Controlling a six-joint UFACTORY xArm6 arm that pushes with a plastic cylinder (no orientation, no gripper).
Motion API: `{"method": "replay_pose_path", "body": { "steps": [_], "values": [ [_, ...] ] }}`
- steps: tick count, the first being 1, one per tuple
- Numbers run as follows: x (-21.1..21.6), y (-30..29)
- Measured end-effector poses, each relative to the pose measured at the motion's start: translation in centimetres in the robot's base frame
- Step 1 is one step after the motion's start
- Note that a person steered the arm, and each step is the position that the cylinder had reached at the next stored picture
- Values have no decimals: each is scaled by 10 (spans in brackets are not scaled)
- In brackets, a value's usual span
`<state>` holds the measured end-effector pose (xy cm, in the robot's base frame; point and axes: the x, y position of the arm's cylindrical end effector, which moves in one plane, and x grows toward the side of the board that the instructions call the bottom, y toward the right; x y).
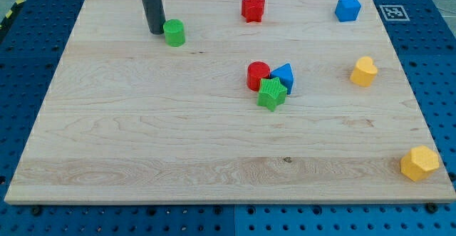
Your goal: Move the green circle to the top left of the red circle
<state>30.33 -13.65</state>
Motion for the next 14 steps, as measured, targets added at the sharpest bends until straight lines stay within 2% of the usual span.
{"method": "replay_pose_path", "body": {
  "steps": [4,7,8,9,11,14],
  "values": [
    [9,-14],
    [19,52],
    [14,49],
    [-25,36],
    [1,98],
    [1,82]
  ]
}}
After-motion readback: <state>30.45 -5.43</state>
